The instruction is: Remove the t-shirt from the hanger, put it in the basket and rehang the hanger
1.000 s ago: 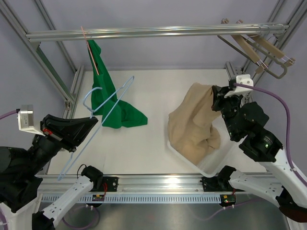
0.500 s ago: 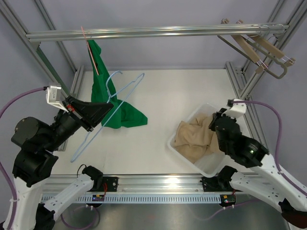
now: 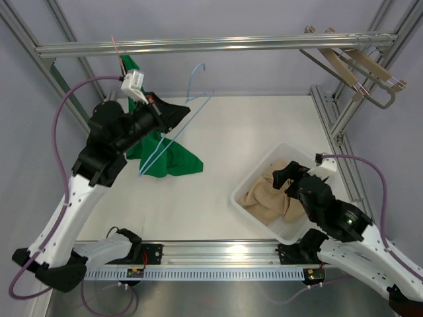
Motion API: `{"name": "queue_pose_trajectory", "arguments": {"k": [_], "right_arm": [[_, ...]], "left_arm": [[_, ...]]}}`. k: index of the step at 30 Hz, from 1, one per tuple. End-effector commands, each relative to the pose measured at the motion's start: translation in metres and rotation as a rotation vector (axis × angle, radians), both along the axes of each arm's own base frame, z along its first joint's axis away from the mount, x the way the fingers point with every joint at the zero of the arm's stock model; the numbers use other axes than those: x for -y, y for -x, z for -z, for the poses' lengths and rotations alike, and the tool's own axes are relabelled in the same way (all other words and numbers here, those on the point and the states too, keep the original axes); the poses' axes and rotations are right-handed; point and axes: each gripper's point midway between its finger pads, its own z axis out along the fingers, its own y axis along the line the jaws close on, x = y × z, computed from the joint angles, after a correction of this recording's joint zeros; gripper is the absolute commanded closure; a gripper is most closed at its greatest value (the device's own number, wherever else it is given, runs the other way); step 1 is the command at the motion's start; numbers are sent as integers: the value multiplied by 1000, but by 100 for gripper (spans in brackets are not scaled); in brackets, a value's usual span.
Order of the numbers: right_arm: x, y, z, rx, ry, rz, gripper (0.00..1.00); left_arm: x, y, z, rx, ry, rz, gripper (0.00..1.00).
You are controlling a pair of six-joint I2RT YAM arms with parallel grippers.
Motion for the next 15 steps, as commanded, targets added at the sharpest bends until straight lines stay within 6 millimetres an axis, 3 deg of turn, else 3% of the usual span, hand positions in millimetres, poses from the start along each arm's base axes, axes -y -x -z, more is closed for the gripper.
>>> {"name": "queue_pose_trajectory", "arguments": {"k": [1, 2, 4, 6, 9, 15], "right_arm": [[3, 16, -47, 97, -105, -82, 5], [5, 20, -53, 115, -116, -96, 3], [7, 31, -64, 137, -127, -145, 1], [6, 36, -68, 144, -129, -181, 0], [0, 37, -64, 128, -119, -216, 0], [-17, 37, -64, 124, -136, -283, 0]], "left_arm": [[10, -38, -45, 107, 68, -55, 100], [11, -44, -59, 129, 80, -67, 100], [22, -71, -53, 103, 72, -83, 100], [24, -82, -66, 124, 98, -108, 100], [28, -102, -70, 122, 112, -141, 100], [27, -147, -62, 98, 134, -211, 100]]}}
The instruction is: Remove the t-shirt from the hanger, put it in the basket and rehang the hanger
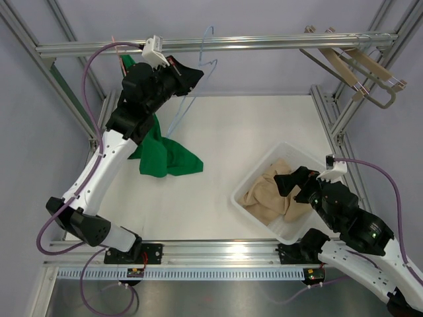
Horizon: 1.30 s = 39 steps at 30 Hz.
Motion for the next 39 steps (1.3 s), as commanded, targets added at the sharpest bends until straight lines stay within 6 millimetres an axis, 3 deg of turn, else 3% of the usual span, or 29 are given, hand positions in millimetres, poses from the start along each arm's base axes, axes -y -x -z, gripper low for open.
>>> {"name": "queue_pose_trajectory", "arguments": {"k": [1, 4, 7, 8, 10, 11, 18, 21, 25, 26, 29, 32, 33, 34, 36, 37, 39], "right_arm": [[-13, 3, -1, 0, 3, -77, 0], [-19, 4, -3, 1, -10, -103, 1], [-21, 3, -4, 3, -14, -106, 0], [-21, 4, -4, 3, -13, -110, 1], [-23, 3, -5, 7, -16, -113, 1], [-23, 3, -6, 8, -16, -115, 0], [-30, 2, -6, 3, -28, -137, 0], [-29, 4, -9, 12, -36, -141, 0], [-28, 5, -15, 25, -39, -144, 0], [-28, 6, -18, 32, -44, -148, 0], [-27, 6, -28, 56, -46, -154, 1], [-27, 6, -39, 84, -47, -161, 0], [-28, 5, -42, 93, -47, -166, 1], [-29, 5, -45, 99, -49, -171, 0], [-33, 5, -50, 114, -58, -184, 1], [-35, 5, -52, 118, -61, -192, 0], [-40, 4, -52, 122, -62, -210, 0]], "left_arm": [[-19, -24, -51, 129, 105, -91, 100], [-24, -44, -44, 104, 121, -112, 100], [-24, -51, -36, 85, 116, -121, 100], [-24, -54, -21, 59, 105, -127, 100], [-28, -53, -16, 56, 107, -144, 100], [-28, -55, 0, 28, 95, -148, 100], [-30, -51, 28, -15, 104, -146, 100], [-30, -47, 24, 4, 118, -134, 97], [-31, -40, 23, 12, 113, -125, 77], [-33, -39, 21, 18, 109, -125, 59], [-37, -28, 16, 31, 47, -120, 33], [-51, -13, 3, 60, 0, -153, 22], [-58, -9, 7, 56, -48, -172, 18], [-66, 1, -1, 76, -60, -187, 17], [-84, 9, 8, 58, -145, -246, 16], [-96, 21, 0, 74, -160, -276, 17], [-121, 29, 13, 38, -239, -362, 18]]}}
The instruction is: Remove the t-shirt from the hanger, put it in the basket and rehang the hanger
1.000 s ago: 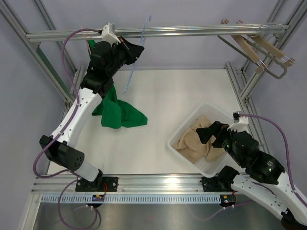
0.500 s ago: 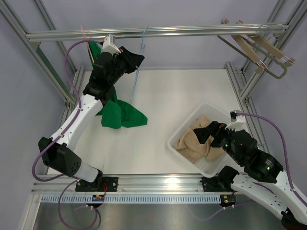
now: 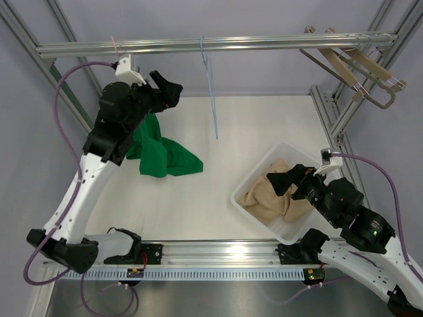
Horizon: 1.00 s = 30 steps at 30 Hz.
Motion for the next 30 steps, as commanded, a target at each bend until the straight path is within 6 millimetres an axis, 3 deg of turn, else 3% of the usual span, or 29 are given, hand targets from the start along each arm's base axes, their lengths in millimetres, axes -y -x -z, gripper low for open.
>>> {"name": "queue_pose_trajectory", "arguments": {"k": [1, 3, 4, 7, 12, 17, 23, 24, 26, 30], "right_arm": [[-12, -1, -21, 58, -25, -57, 1], [-17, -2, -19, 60, -23, -77, 1], [-19, -1, -19, 59, -23, -87, 1], [-24, -1, -16, 55, -23, -106, 0], [-23, 1, -11, 48, -11, -112, 0], [-32, 4, -6, 30, -22, -155, 1], [-44, 6, -7, 22, -38, -203, 1], [-47, 8, -10, 22, -53, -218, 1], [-57, 12, -20, 40, -94, -272, 1], [-78, 13, -24, 39, -104, -360, 1]], "left_arm": [[-62, 23, -23, 54, -127, -195, 23], [-88, 35, -26, 44, -177, -253, 29], [-108, 34, -27, 30, -191, -308, 39], [-135, 26, -17, -30, -200, -357, 43], [-135, -3, -2, -82, -227, -341, 43], [-139, -20, -5, -84, -245, -364, 46], [-150, -31, -3, -85, -284, -418, 63], [-152, -31, -3, -83, -290, -432, 79], [-154, -31, -6, -69, -297, -438, 97], [-149, -18, -16, -28, -275, -408, 100]]}}
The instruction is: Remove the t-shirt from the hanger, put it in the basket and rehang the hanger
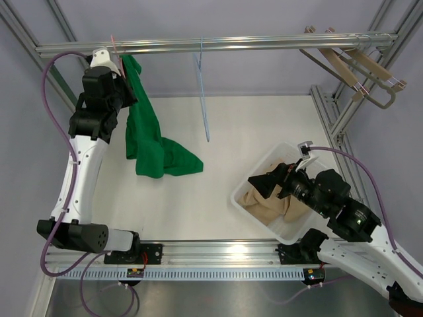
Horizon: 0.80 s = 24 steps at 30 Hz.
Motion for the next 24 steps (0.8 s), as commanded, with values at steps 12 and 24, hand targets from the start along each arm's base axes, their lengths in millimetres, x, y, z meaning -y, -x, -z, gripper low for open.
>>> {"name": "queue_pose_trajectory", "arguments": {"k": [12, 24], "right_arm": [[-150, 42, -58, 217, 56, -401, 1], [-269, 101, -76, 352, 86, -473, 1]], "left_arm": [[22, 105, -112, 377, 109, 188, 100], [50, 191, -126, 492, 395, 348, 100]]}}
